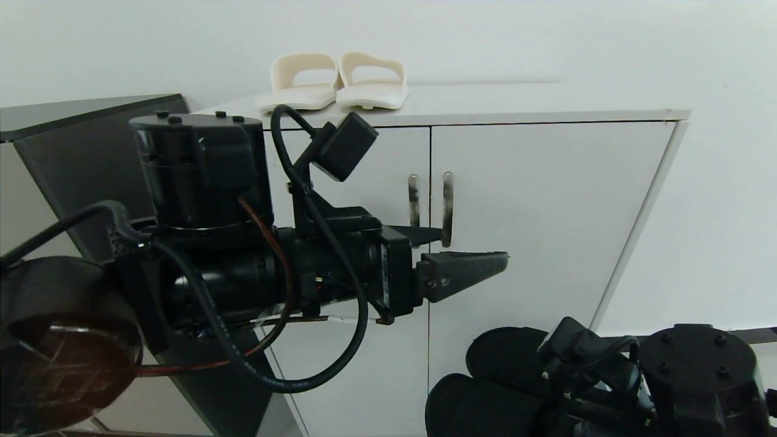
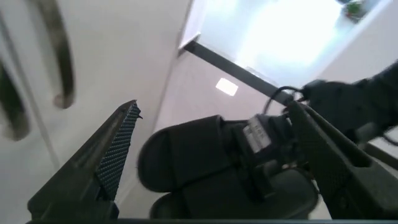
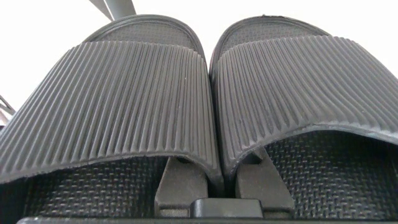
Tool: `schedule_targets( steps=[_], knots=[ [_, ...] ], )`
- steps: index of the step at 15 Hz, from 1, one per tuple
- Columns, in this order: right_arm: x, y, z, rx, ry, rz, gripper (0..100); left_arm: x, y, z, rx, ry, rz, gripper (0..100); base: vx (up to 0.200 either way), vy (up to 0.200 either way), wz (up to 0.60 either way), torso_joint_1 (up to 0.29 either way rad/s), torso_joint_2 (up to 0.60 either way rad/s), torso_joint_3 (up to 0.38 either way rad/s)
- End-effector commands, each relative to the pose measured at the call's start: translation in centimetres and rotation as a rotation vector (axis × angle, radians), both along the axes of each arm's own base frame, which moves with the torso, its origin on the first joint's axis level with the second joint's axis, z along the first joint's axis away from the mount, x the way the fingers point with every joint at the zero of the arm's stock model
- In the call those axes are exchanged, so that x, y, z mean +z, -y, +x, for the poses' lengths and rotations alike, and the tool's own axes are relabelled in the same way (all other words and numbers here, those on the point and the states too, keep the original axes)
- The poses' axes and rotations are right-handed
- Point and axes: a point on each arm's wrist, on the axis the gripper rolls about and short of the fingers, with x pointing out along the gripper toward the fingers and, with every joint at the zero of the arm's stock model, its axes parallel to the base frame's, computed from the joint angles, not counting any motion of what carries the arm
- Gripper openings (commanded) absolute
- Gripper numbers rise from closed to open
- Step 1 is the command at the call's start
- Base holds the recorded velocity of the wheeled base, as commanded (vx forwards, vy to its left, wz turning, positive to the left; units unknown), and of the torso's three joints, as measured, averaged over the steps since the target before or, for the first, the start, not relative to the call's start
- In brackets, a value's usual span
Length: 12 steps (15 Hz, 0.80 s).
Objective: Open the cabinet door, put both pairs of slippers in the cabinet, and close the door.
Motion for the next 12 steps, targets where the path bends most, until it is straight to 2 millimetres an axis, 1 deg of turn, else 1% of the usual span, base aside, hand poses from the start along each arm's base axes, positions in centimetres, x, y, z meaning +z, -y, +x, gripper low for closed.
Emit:
schedule_targets(
  steps=[1,3,6,10,12],
  knots=[
    [-0.2,-0.1,0.0,0.001,-0.004,-0.006,0,0.8,0.8,0.8,-0.038,-0.026,-0.016,100,0.0,0.0,0.0,0.0,0.0,0.0],
    [-0.3,-0.2,0.1,0.003,-0.009,-0.012,0,0.9,1.4,1.5,-0.03,-0.033,-0.007,100,0.0,0.0,0.0,0.0,0.0,0.0],
    [-0.3,-0.3,0.1,0.003,-0.008,-0.011,0,1.0,1.4,1.8,0.022,-0.027,-0.007,100,0.0,0.0,0.0,0.0,0.0,0.0],
    [-0.6,-0.4,0.2,0.003,-0.016,-0.022,0,1.2,0.3,2.7,0.078,-0.02,-0.013,100,0.0,0.0,0.0,0.0,0.0,0.0],
    [-0.7,-0.4,0.2,0.004,-0.017,-0.023,0,0.9,0.4,3.5,0.121,-0.025,-0.003,100,0.0,0.0,0.0,0.0,0.0,0.0]
  ],
)
